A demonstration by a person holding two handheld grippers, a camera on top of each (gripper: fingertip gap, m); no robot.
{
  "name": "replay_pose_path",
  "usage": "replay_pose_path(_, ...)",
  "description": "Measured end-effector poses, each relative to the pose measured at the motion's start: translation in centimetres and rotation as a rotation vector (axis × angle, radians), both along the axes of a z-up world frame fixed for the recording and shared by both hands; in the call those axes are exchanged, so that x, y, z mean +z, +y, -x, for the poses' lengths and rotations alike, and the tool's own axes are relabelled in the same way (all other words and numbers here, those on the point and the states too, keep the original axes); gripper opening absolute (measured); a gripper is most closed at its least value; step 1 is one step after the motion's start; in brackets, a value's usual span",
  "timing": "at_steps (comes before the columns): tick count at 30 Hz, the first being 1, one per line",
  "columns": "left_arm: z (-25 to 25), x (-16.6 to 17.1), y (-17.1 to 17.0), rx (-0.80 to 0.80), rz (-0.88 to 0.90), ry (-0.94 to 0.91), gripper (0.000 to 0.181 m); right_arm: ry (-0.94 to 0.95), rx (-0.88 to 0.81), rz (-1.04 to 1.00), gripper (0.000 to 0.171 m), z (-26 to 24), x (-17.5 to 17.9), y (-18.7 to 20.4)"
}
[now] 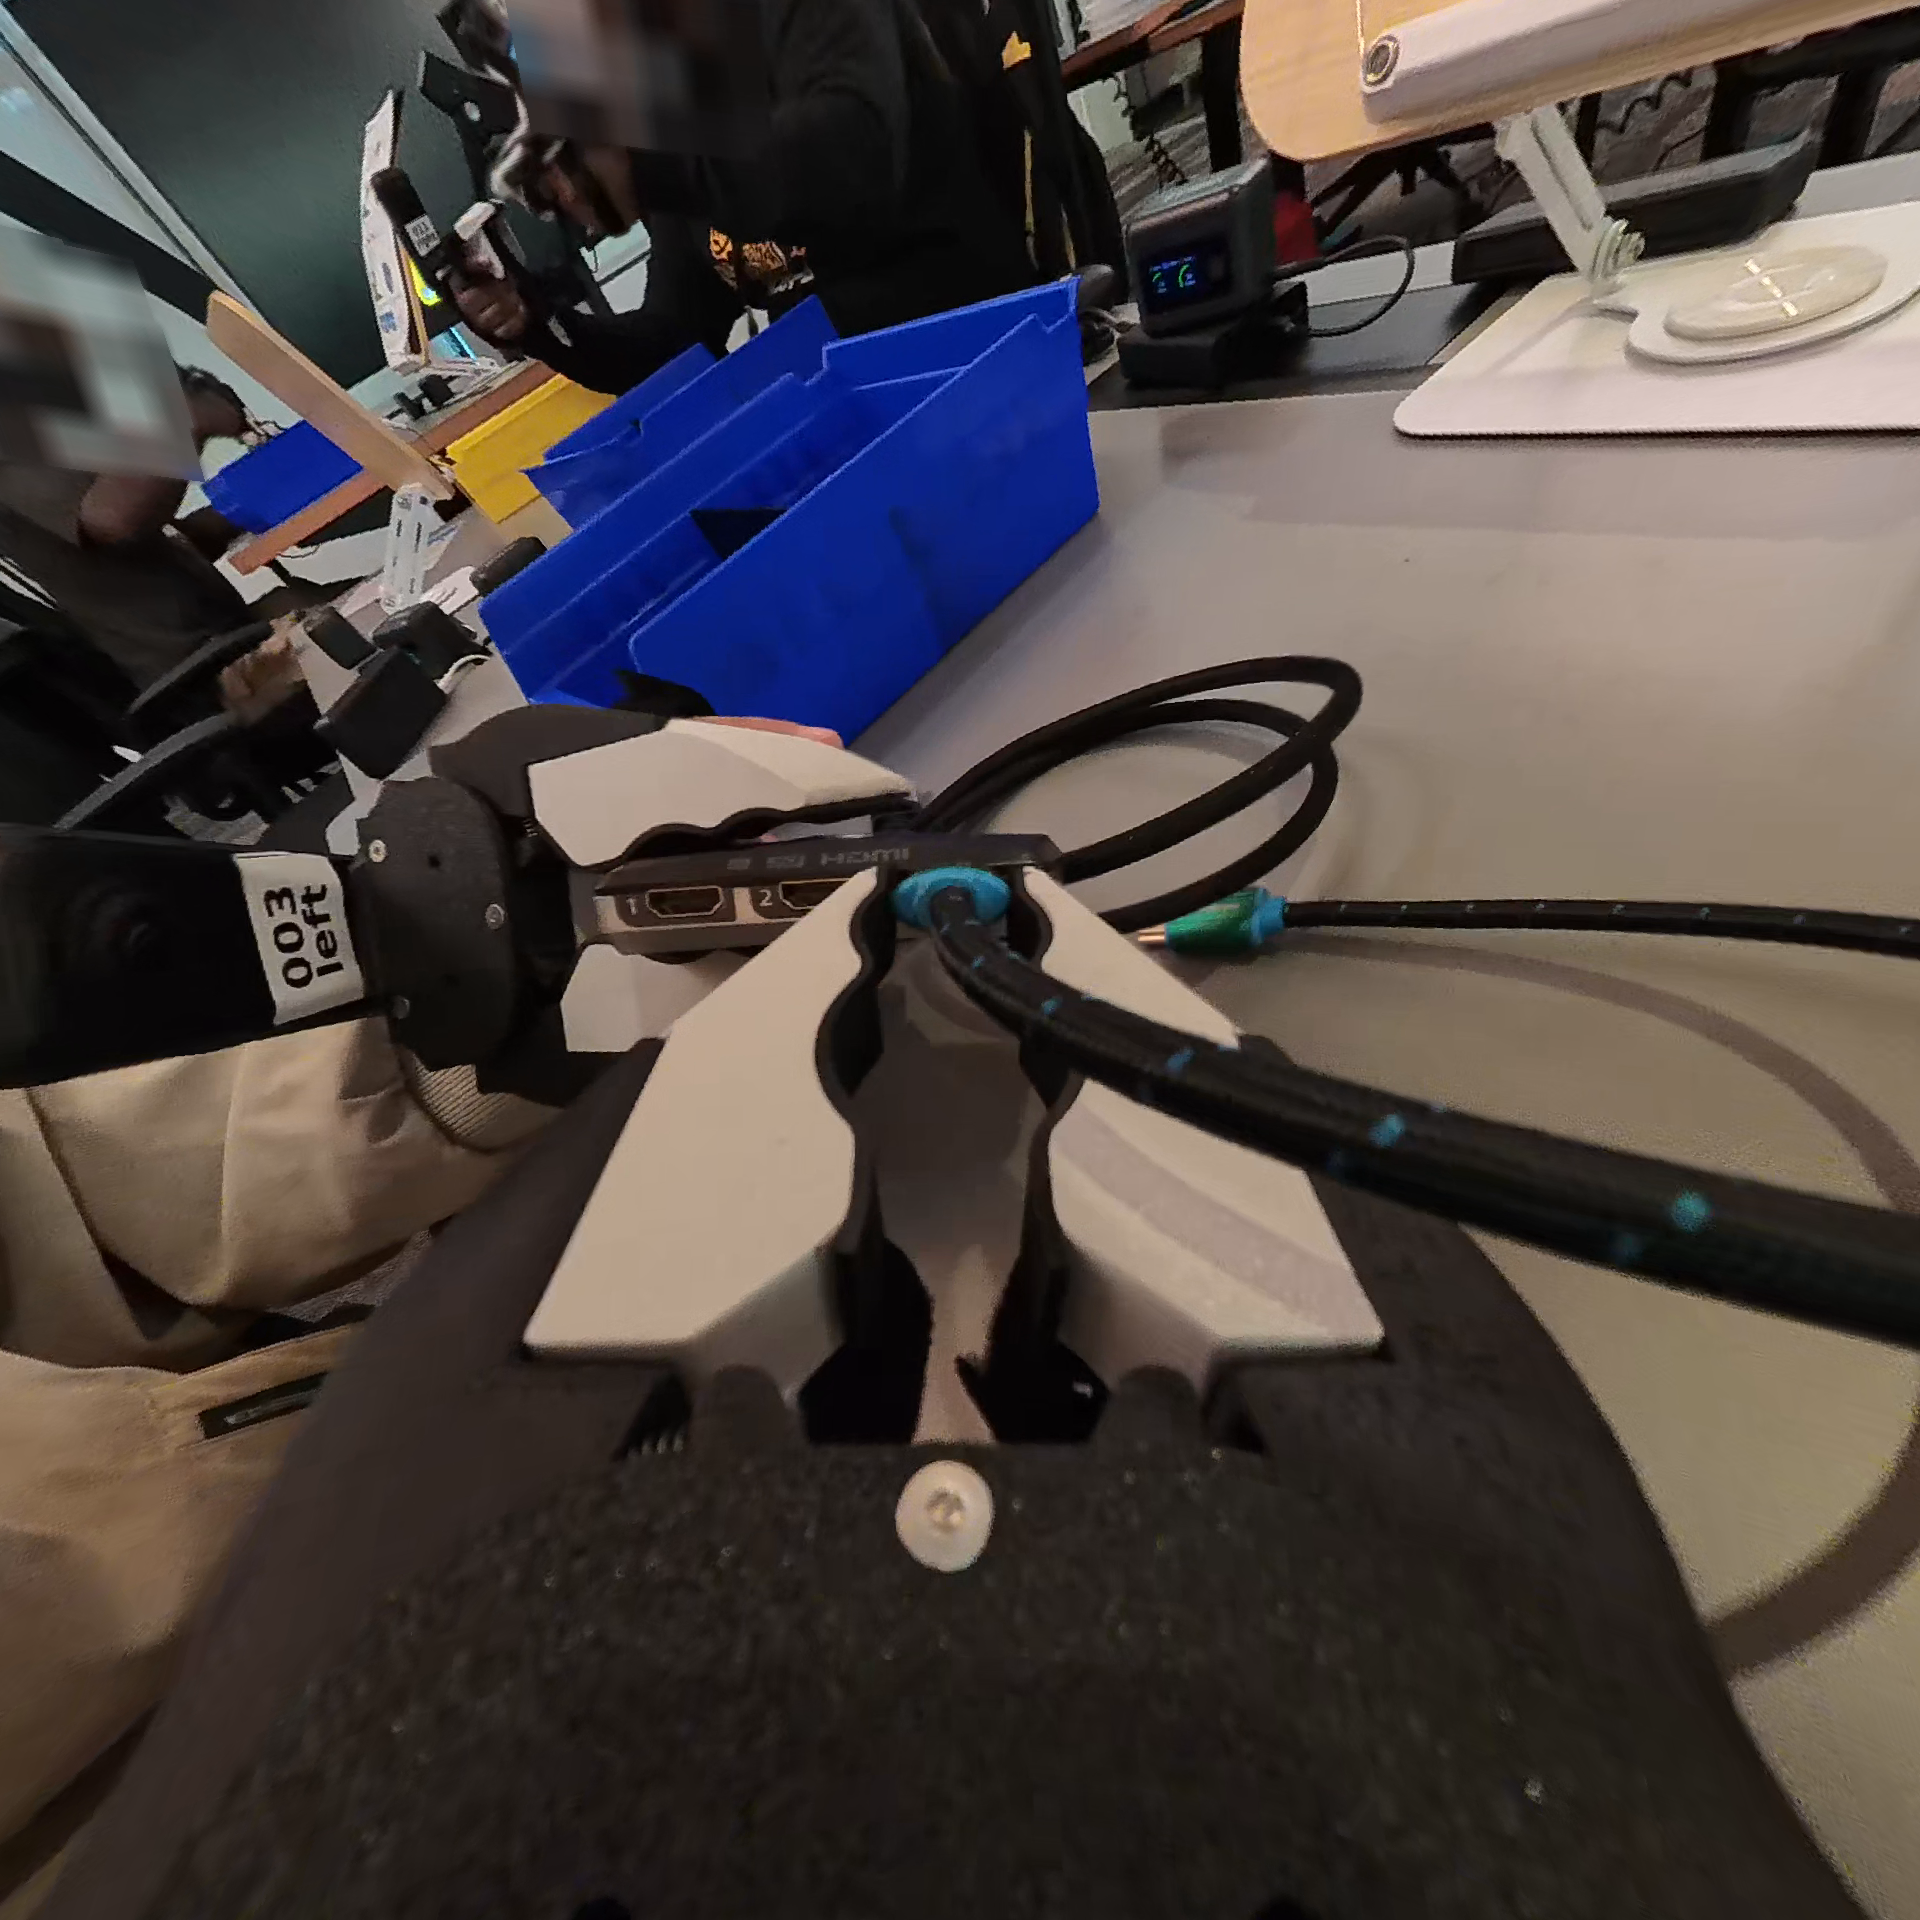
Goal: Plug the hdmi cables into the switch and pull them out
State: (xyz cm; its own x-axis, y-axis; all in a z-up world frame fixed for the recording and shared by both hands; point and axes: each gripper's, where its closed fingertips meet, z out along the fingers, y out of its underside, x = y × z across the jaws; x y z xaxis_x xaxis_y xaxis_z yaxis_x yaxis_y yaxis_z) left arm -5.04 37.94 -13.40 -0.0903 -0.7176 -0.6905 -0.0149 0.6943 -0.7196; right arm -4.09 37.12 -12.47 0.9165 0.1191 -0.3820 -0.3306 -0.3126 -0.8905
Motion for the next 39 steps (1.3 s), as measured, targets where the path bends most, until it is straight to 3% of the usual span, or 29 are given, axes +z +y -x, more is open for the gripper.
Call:
replay_pose_path(13, -1.3, -0.8, 0.1, 0.075, -0.005, 0.089, 0.026, 0.112, -0.033, 0.006, 0.019, -1.5, -0.6, -0.3)
replay_pose_path(27, -2.1, -0.1, -0.1, 0.094, 0.076, 0.106, 0.026, 0.086, -0.107, -0.052, 0.018, -2.7, 0.7, -0.5)
replay_pose_path(29, -1.8, -1.4, 2.3, 0.215, 0.066, 0.168, 0.024, 0.121, -0.164, -0.116, 0.019, -3.6, 1.9, -0.9)
replay_pose_path(31, -0.4, -2.0, 6.0, 0.284, 0.135, 0.178, 0.024, 0.178, -0.259, -0.243, 0.019, -7.9, 5.8, -3.6)
replay_pose_path(34, -1.1, 2.2, 3.7, 0.219, 0.1, 0.054, 0.024, 0.041, -0.181, -0.175, 0.019, -5.6, 5.5, -3.5)
replay_pose_path(39, -1.3, 0.6, 3.2, 0.188, 0.147, 0.084, 0.024, -0.013, -0.022, -0.092, 0.019, -1.9, 4.5, -2.6)
